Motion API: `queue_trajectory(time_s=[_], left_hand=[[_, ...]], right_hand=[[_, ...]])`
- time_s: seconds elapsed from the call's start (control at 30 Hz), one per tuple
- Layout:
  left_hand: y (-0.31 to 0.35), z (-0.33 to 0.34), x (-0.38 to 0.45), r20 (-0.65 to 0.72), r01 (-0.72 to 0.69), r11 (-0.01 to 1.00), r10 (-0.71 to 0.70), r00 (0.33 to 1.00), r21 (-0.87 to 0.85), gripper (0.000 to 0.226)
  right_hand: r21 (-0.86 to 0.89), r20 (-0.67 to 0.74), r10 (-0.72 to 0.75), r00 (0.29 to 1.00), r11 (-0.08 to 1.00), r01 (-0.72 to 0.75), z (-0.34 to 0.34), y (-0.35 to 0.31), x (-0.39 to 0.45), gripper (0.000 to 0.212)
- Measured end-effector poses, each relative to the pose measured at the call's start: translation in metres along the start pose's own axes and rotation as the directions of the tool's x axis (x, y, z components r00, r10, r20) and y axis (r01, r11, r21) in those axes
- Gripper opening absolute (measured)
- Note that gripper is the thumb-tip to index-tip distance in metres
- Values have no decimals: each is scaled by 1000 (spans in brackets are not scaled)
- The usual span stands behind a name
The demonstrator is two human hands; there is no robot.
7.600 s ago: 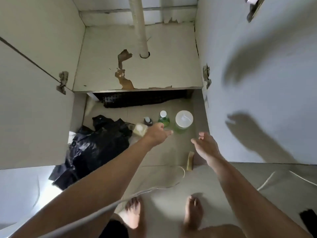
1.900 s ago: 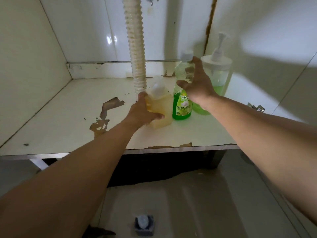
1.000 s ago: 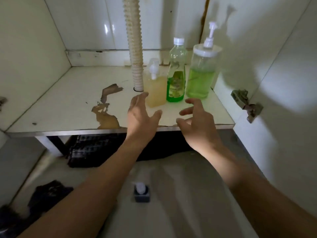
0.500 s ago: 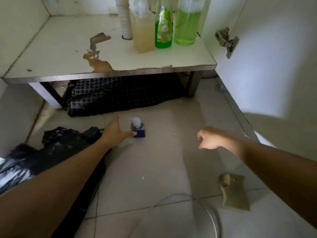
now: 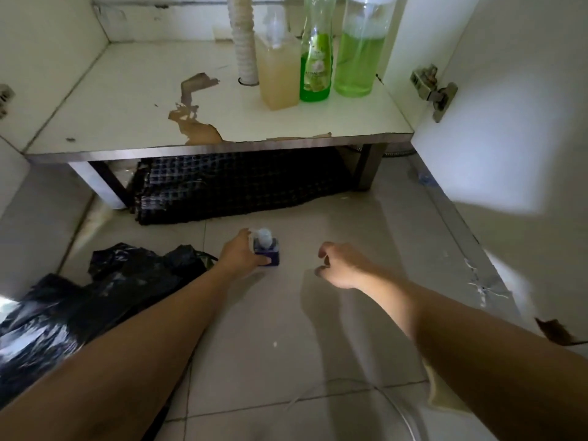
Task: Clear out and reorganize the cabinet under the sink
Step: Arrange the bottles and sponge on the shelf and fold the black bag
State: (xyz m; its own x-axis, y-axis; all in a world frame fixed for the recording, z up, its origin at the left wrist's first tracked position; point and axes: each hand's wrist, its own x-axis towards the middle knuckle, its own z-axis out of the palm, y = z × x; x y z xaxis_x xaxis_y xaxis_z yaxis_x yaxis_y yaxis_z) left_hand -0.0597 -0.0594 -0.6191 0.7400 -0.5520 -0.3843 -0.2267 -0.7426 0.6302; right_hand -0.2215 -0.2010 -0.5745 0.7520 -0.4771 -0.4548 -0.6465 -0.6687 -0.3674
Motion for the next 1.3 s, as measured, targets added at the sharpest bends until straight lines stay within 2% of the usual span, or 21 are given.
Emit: queue_trajectory(time_s=[0.1,0.17,0.23,0.33,0.4,0.5,0.63,0.77,0.83,0.9,0.97,1.03,1.13,1.3], left_hand=[[-6,-7,-1,43,21,1000,-22,999,21,83],[-12,-7,-6,120,-26,979,2,993,201,67],[-18,-6,-14,160,-149,867,82,984,476,48],[-20,-14,-23,63,-211,620,253,965,755,33],[-24,-28,-27,14,-175,533,292,956,828,30],[-35,-46,-34,-23,-114,491,264,964,864,34],[-44,-70,-40,-115,-40,580,229,967,813,46],[-47,-93,-40,-104,66,752,3,995,655,80],[-55,-102,-42,-76,144,781,-123,989,608,81],[-66,-104,-44,-66,190,839,-182,981,510,73],[-78,-100,-46,-64,160,936,-147,987,314,70],[-84,-97,-47,-79,91,979,-78,994,180,66],[-85,-93,-47,-104,13,990,2,995,139,61],[-93,-82,-42,-76,-66,998,67,995,20,50]], right_hand=[[87,-14,-60,998,994,61,12,-35,21,49],[110,-43,-102,994,988,106,20,-51,30,49],[138,-74,-125,989,981,134,28,-59,38,50],[200,-71,-140,988,968,152,37,-62,49,56],[230,-58,-164,985,958,173,40,-62,55,54],[245,-69,-176,982,951,188,44,-64,63,47],[198,-96,-158,983,964,174,52,-69,68,41],[155,-96,-148,984,975,162,52,-68,69,37],[151,-87,-140,986,977,152,51,-66,68,34],[151,-77,-131,988,978,142,50,-64,65,33],[147,-70,-136,988,978,145,49,-64,63,31],[144,-62,-145,988,978,153,49,-65,61,27],[152,-42,-149,988,976,154,47,-63,61,23],[110,49,-193,980,976,187,26,-65,58,28]])
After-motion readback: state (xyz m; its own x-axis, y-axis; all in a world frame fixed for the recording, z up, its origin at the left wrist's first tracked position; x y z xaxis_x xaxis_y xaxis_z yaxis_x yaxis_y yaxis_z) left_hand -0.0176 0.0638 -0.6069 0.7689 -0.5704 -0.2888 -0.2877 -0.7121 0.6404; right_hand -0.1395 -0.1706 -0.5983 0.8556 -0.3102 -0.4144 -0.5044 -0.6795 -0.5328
